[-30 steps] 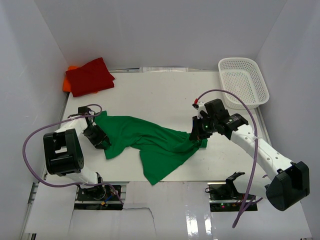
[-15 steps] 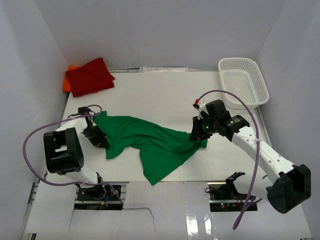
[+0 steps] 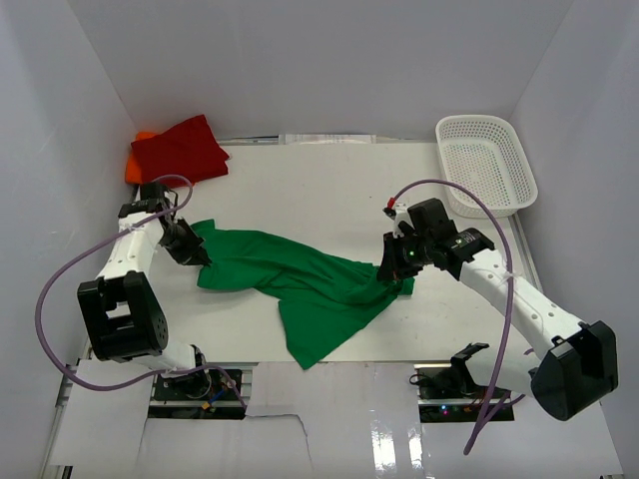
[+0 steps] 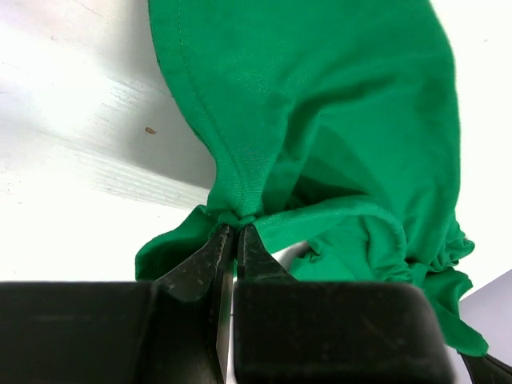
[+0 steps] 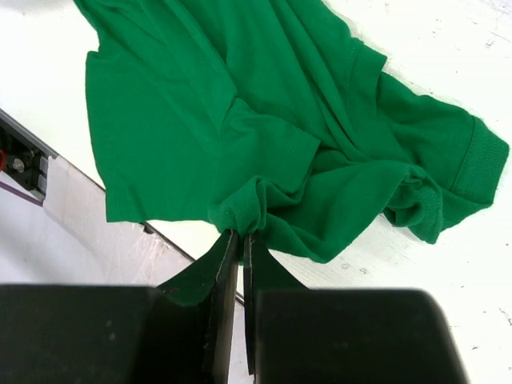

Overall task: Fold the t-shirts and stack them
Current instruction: Flatten out the tshirt

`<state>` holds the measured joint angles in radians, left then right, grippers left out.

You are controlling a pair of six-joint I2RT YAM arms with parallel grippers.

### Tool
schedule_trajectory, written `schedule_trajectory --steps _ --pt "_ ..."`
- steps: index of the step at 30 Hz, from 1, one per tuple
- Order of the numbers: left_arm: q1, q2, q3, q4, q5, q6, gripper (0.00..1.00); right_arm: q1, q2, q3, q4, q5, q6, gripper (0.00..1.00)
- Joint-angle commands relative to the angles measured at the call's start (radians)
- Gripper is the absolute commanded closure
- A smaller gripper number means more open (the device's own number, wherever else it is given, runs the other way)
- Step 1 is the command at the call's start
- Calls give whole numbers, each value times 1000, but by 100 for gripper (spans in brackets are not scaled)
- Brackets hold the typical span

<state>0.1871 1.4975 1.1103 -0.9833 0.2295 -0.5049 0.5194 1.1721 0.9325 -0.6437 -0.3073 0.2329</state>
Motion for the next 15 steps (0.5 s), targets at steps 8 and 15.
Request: schedule_trajectory --steps 8,15 --pt "-2 -56 172 -124 10 39 100 -19 18 127 4 145 2 92" --pt "0 -22 544 -109 -58 -23 100 -94 109 452 -16 217 -9 92"
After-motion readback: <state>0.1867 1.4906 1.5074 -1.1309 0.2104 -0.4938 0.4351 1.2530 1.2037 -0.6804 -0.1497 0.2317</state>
